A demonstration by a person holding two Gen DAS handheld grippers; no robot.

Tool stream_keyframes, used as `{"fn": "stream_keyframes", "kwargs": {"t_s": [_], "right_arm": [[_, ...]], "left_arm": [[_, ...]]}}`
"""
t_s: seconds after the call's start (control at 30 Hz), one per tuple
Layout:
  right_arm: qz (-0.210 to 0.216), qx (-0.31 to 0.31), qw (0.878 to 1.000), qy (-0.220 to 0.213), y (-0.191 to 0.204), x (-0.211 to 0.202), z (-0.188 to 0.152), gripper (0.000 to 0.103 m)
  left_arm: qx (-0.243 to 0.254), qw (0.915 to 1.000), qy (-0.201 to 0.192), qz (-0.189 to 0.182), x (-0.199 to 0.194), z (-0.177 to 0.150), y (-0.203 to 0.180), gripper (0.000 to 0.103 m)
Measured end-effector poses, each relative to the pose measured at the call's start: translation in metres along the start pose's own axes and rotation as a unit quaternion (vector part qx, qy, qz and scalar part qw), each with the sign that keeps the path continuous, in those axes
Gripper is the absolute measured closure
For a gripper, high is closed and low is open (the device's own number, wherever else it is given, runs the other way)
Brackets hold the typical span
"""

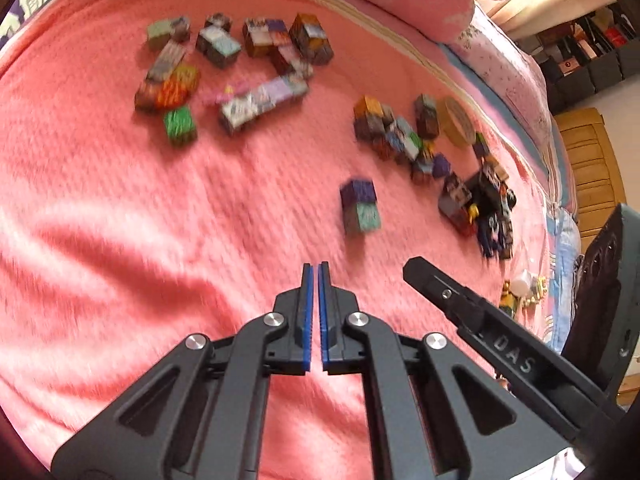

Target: Collect trash

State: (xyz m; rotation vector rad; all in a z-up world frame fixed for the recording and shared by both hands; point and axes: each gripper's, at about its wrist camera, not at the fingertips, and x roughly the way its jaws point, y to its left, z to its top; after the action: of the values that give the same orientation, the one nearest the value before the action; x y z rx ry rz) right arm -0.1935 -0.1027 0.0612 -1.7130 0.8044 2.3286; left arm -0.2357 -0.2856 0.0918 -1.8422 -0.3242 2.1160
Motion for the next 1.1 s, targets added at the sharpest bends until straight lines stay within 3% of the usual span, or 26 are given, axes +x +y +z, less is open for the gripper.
{"fn": "stream_keyframes", "kwargs": {"t_s": [0.13,0.23,0.4,0.6,0.63,0.67,0.7,0.83,1.07,1.1], "right_arm": [[0.017,-0.003,1.000,-0.005,0.004,0.002,0.013,0.078],[0.012,-0.036,0.999,-0.005,0.020,0.010,0.020,0.050],[-0.003,-0.043,0.999,-0.002,0.027,0.032,0.035,0.050],[-0.036,-0.083,0.996,0.001,0.041,0.057,0.042,0.052],[-0.037,-0.085,0.996,0.004,0.042,0.061,0.043,0.057],[-0.042,-0.087,0.995,0.008,0.042,0.066,0.042,0.069],[-0.062,-0.092,0.994,0.011,0.043,0.070,0.042,0.073],[-0.076,-0.103,0.992,0.002,0.042,0.073,0.038,0.083],[-0.036,-0.046,0.998,-0.006,0.021,0.053,0.045,0.085],[-0.033,-0.041,0.999,-0.008,0.019,0.051,0.045,0.085]], "left_arm": [[-0.023,0.9997,-0.002,0.005,0.000,-0.009,0.007,0.100],[-0.038,0.9991,-0.010,0.013,-0.001,-0.006,0.014,0.100],[-0.059,0.9977,-0.025,0.025,-0.003,0.009,0.030,0.099],[-0.085,0.9951,-0.033,0.038,0.003,0.024,0.052,0.099],[-0.090,0.9946,-0.034,0.039,0.004,0.028,0.056,0.099],[-0.092,0.9944,-0.034,0.041,0.005,0.029,0.059,0.099],[-0.093,0.9943,-0.033,0.041,0.006,0.031,0.061,0.099],[-0.098,0.9935,-0.037,0.043,0.008,0.041,0.067,0.099],[-0.050,0.9968,-0.046,0.042,0.013,0.064,0.044,0.098],[-0.040,0.9973,-0.047,0.040,0.015,0.069,0.038,0.093]]}}
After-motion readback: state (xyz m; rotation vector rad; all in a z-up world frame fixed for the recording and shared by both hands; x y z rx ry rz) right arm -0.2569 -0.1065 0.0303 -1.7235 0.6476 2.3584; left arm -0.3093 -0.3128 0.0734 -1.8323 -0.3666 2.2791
